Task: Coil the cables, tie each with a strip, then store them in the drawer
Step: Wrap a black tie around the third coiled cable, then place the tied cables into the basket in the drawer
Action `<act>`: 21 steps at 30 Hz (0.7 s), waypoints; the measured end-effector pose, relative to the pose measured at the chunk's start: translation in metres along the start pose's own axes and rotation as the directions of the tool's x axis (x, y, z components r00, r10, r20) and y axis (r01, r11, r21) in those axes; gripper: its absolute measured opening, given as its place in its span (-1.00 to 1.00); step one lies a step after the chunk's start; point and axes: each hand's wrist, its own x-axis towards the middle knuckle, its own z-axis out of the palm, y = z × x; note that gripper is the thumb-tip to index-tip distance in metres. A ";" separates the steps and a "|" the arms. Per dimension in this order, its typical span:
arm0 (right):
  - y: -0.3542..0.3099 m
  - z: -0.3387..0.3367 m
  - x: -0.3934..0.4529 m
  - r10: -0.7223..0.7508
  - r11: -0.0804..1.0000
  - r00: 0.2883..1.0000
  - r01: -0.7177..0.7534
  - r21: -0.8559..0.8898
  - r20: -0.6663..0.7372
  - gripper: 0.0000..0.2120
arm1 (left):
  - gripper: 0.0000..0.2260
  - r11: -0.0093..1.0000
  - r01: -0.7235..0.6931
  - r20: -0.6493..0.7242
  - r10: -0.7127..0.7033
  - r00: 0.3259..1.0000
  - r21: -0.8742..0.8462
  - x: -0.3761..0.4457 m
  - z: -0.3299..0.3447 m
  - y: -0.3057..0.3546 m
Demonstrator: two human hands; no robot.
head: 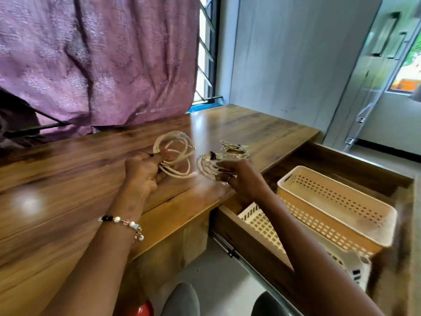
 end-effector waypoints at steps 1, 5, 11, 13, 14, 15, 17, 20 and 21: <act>0.002 -0.018 -0.008 0.018 0.999 0.999 -0.015 0.052 -0.047 -0.68 | -0.93 0.999 0.007 0.039 -0.006 0.999 -0.034 -0.002 0.015 0.000; 0.026 -0.105 -0.048 0.115 0.989 0.974 -0.094 0.117 -0.193 -0.69 | -0.90 0.987 0.100 0.270 -0.063 0.961 -0.126 -0.019 0.093 -0.006; 0.109 -0.191 -0.121 0.348 0.911 0.888 -0.396 -0.113 -0.300 -0.67 | -0.86 0.949 0.312 0.510 -0.294 0.808 0.053 -0.062 0.225 -0.066; 0.132 -0.196 -0.140 0.422 0.827 0.856 -0.499 -0.261 -0.298 -0.69 | -0.85 0.917 0.341 0.532 -0.398 0.748 0.206 -0.072 0.258 -0.096; 0.143 -0.197 -0.149 0.459 0.787 0.843 -0.532 -0.312 -0.279 -0.69 | -0.87 0.898 0.343 0.525 -0.439 0.729 0.276 -0.075 0.271 -0.111; 0.151 -0.195 -0.156 0.498 0.754 0.829 -0.559 -0.345 -0.254 -0.68 | -0.84 0.881 0.338 0.504 -0.468 0.726 0.331 -0.074 0.280 -0.126; 0.161 -0.189 -0.167 0.557 0.705 0.806 -0.586 -0.400 -0.200 -0.69 | -0.77 0.855 0.311 0.473 -0.495 0.729 0.415 -0.072 0.294 -0.151; 0.171 -0.176 -0.173 0.614 0.674 0.783 -0.588 -0.448 -0.103 -0.72 | -0.71 0.796 0.140 0.436 -0.459 0.774 0.590 -0.064 0.305 -0.176; 0.175 -0.171 -0.174 0.622 0.664 0.780 -0.574 -0.479 -0.072 -0.72 | -0.64 0.744 0.030 0.429 -0.418 0.801 0.668 -0.057 0.309 -0.185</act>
